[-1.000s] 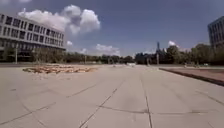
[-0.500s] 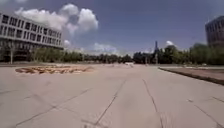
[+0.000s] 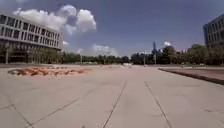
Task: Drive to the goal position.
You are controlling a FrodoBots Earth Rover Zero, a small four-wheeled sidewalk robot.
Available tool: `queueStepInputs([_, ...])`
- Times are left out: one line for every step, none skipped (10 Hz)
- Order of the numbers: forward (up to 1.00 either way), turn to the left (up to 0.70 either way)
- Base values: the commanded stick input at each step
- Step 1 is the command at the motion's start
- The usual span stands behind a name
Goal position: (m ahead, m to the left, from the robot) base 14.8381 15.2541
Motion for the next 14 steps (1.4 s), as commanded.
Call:
queueStepInputs([0.85, 0.0])
queueStepInputs([0.85, 0.0])
queueStepInputs([0.85, 0.0])
queueStepInputs([0.85, 0.0])
queueStepInputs([0.85, 0.0])
queueStepInputs([0.85, 0.0])
queueStepInputs([0.85, 0.0])
queueStepInputs([0.85, 0.0])
queueStepInputs([0.85, 0.0])
queueStepInputs([0.85, 0.0])
queueStepInputs([0.85, 0.0])
queueStepInputs([0.85, 0.0])
queueStepInputs([0.85, -0.01])
queueStepInputs([0.85, -0.04])
